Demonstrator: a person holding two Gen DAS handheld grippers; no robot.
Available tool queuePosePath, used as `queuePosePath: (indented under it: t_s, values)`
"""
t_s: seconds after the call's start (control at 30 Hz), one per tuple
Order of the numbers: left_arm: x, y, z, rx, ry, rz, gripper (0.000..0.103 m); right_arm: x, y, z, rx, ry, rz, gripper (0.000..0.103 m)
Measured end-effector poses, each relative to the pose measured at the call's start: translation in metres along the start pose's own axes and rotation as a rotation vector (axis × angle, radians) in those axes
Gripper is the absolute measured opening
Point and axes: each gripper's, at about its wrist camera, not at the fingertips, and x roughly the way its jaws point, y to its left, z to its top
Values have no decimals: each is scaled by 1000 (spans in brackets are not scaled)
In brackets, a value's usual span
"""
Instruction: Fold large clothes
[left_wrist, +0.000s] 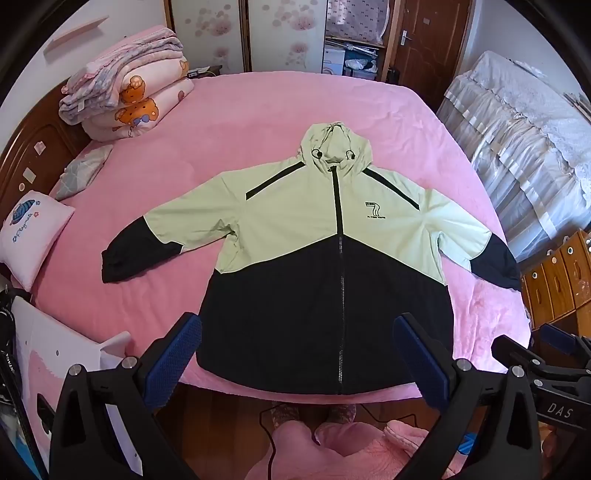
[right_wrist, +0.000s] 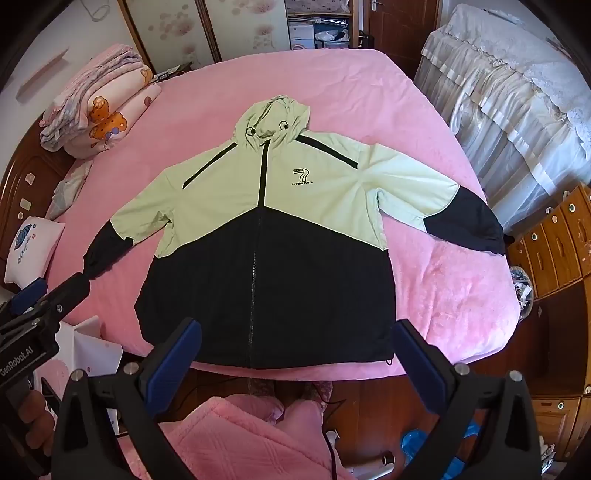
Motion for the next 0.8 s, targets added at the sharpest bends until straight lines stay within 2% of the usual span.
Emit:
queuePosePath:
  t_s: [0.23, 0.47, 0.8]
  values:
    - [2, -1, -6, 10, -7, -3, 103, -3, 1, 1, 6, 2, 12, 103]
    - [9, -1, -1, -2, 33, -12, 103, 7, -5, -3, 14, 4, -13, 103]
    - [10, -2, -6, 1, 40, -15, 103, 8, -7, -2, 25, 33, -19, 103]
